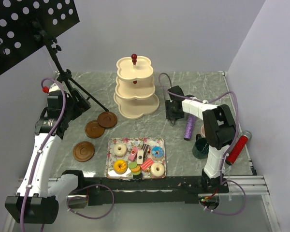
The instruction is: Serve the afternoon tea
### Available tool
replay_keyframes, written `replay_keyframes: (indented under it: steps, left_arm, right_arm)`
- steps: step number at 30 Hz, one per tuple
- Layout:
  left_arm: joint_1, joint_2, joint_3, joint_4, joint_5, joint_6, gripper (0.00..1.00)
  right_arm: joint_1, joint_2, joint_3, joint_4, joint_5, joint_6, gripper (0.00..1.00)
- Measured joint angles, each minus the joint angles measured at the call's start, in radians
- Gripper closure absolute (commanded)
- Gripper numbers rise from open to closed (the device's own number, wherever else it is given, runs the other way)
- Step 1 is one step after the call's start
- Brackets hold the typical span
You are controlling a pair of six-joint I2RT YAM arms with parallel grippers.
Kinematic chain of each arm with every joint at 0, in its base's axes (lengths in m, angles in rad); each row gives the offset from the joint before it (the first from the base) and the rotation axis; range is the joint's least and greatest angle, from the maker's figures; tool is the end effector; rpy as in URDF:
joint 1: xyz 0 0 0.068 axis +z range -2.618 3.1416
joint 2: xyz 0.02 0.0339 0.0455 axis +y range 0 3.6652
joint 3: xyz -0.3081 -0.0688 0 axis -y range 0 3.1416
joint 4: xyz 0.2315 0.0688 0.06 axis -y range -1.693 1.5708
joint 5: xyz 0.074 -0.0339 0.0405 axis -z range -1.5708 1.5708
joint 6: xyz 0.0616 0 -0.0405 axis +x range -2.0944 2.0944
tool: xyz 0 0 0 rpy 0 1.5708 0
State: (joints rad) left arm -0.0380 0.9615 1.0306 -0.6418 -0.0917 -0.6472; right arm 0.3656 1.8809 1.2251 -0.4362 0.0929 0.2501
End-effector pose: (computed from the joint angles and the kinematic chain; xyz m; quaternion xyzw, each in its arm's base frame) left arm 0.1843 -0.0014 0.3687 -0.2840 0.8302 -0.1227 0.4638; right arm 0.3723 0.1364 0.1932 -0.0450 0.9695 0.0288 0.2394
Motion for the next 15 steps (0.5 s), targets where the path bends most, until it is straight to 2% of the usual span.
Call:
replay_keyframes:
  steps: [3, 7, 15]
  left_arm:
    - [0.000, -0.002, 0.000, 0.002, 0.005, -0.001, 0.00]
    - [0.000, -0.003, -0.004, 0.013, 0.021, -0.002, 0.00]
    - [0.000, -0.003, -0.008, 0.016, 0.033, -0.002, 0.00]
  right_arm:
    - [-0.042, 0.003, 0.024, -0.052, -0.027, -0.018, 0.29]
    - [-0.076, 0.038, 0.110, -0.108, -0.041, -0.045, 0.13]
    - [-0.077, 0.114, 0.204, -0.119, -0.045, -0.066, 0.14]
